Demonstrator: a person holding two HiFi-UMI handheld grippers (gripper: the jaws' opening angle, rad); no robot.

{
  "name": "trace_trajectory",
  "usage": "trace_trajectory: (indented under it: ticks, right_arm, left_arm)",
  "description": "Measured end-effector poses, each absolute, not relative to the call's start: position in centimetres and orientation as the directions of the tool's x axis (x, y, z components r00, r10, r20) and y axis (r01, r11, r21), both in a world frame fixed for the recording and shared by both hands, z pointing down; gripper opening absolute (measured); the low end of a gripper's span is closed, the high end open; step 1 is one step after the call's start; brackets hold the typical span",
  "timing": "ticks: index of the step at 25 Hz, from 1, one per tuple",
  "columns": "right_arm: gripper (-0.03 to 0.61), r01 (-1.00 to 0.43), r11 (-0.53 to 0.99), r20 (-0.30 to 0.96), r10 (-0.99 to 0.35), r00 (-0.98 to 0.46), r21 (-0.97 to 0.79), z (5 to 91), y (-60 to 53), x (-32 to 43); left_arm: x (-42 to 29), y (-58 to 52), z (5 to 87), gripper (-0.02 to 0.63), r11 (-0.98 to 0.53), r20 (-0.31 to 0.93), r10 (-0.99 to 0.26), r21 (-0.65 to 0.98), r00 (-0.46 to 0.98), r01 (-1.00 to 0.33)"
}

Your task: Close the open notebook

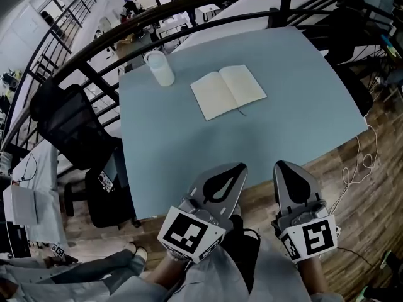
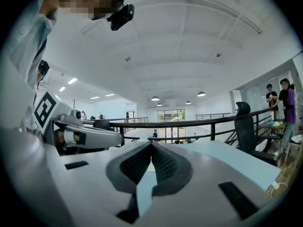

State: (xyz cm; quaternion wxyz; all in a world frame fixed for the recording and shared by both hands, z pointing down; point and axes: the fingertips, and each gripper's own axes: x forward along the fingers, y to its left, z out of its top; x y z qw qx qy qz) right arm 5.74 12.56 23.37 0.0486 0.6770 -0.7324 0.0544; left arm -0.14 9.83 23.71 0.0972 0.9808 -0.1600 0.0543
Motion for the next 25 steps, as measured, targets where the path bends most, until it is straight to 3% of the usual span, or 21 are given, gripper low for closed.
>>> trace_trajectory:
  ticks: [14,25]
  right_arm:
    - [0.000,-0.991,0.133,0.166,-0.978,-0.128,0.021,23.8,6.6,7.4]
    - [0.000,-0.977,0.203,0.152,-0.970,-0.191,0.068,22.2,4.4,5.4]
  left_arm:
    - [1.6,4.0,25.3,0.003,-0.904,0.142,-0.340,0.221,0.929,-0.365]
    - [-0.2,2.2,24.1,0.003,-0.888,0.078,-0.415,0.185,0.907,-0.422]
